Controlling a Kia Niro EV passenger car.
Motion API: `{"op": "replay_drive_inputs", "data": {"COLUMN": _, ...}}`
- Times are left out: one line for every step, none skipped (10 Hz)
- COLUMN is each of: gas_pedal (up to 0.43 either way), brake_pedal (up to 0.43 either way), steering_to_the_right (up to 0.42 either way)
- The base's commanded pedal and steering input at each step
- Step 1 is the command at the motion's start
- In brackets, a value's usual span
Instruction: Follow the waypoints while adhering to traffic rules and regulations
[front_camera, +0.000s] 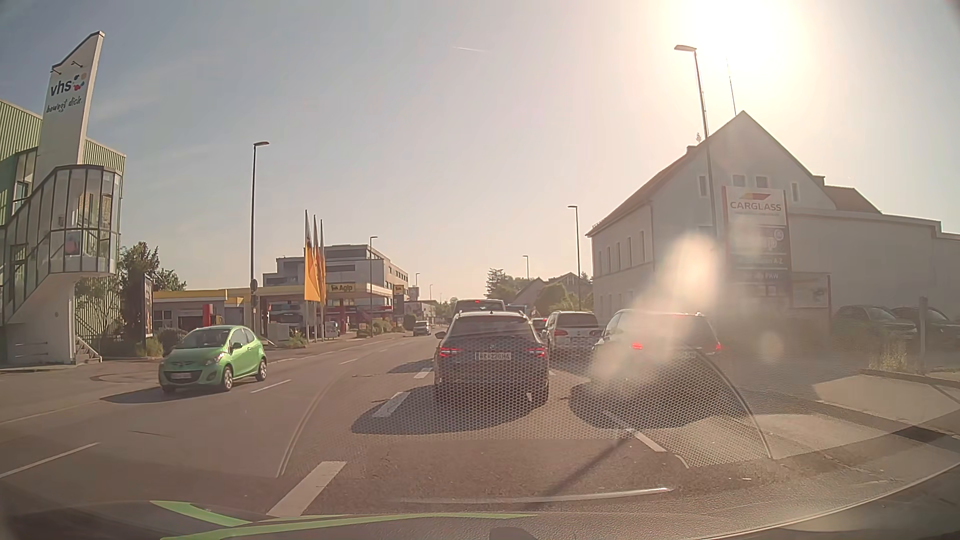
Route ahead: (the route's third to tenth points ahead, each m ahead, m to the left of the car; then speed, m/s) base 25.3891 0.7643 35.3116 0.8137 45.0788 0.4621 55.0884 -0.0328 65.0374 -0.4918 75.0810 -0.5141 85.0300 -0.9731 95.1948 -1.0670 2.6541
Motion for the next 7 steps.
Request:
{"op": "replay_drive_inputs", "data": {"gas_pedal": 0.0, "brake_pedal": 0.104, "steering_to_the_right": -0.003}}
{"op": "replay_drive_inputs", "data": {"gas_pedal": 0.0, "brake_pedal": 0.104, "steering_to_the_right": -0.003}}
{"op": "replay_drive_inputs", "data": {"gas_pedal": 0.0, "brake_pedal": 0.098, "steering_to_the_right": -0.003}}
{"op": "replay_drive_inputs", "data": {"gas_pedal": 0.0, "brake_pedal": 0.098, "steering_to_the_right": -0.003}}
{"op": "replay_drive_inputs", "data": {"gas_pedal": 0.0, "brake_pedal": 0.098, "steering_to_the_right": -0.003}}
{"op": "replay_drive_inputs", "data": {"gas_pedal": 0.0, "brake_pedal": 0.098, "steering_to_the_right": -0.003}}
{"op": "replay_drive_inputs", "data": {"gas_pedal": 0.0, "brake_pedal": 0.098, "steering_to_the_right": -0.003}}
